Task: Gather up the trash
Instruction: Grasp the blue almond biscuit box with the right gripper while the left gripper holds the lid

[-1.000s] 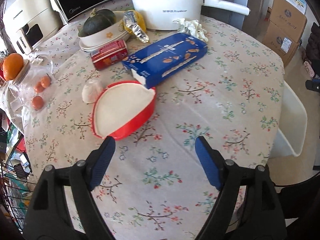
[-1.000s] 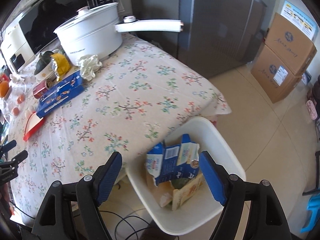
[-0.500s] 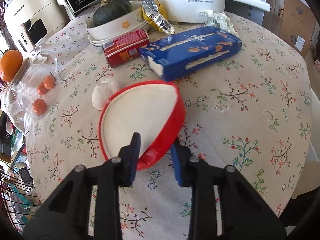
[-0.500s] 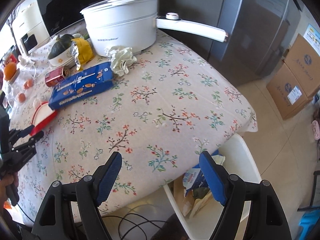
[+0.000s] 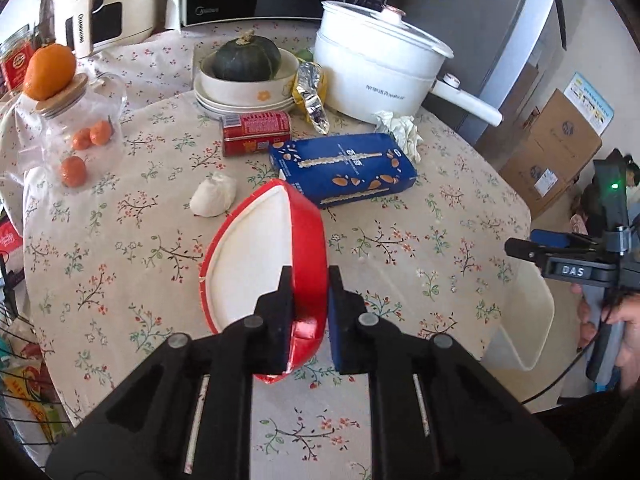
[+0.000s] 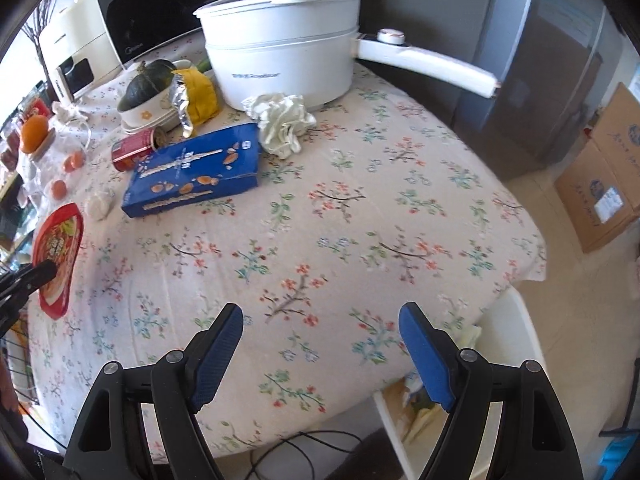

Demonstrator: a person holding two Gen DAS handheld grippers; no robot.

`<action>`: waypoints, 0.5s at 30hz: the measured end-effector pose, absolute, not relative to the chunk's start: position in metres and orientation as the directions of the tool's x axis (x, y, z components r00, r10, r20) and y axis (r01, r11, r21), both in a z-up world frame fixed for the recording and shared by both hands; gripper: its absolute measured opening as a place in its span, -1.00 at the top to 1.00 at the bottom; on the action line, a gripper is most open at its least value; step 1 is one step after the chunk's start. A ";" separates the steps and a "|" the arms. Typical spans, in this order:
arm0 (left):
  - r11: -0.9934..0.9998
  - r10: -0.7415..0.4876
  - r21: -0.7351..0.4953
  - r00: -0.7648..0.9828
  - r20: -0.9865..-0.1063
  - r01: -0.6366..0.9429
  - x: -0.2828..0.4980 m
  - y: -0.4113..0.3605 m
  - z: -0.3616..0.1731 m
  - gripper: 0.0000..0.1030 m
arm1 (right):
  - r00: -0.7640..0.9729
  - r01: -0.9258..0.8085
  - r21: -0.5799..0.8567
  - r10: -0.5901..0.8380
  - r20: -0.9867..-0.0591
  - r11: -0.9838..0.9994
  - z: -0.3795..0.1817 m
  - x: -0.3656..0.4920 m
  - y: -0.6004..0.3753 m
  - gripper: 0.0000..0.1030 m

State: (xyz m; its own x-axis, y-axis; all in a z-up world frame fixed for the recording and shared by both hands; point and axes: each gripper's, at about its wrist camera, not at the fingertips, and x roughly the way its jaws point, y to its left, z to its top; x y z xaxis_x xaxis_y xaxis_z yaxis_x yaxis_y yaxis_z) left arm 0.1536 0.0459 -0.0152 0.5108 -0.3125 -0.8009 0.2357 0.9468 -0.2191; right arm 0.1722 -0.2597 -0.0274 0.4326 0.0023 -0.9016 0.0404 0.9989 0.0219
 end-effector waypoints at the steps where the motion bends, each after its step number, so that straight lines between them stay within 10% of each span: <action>1: 0.952 -0.302 -0.221 0.513 -0.804 0.213 0.153 0.051 -0.013 0.68 | 0.429 0.031 0.046 0.028 -0.903 0.998 -0.028 0.181 -0.258 -0.59; 15: 0.942 -0.306 -0.330 0.555 -0.774 0.059 0.143 0.114 -0.008 0.68 | 0.431 -0.077 0.332 0.332 -0.839 0.940 -0.076 0.297 -0.234 -0.59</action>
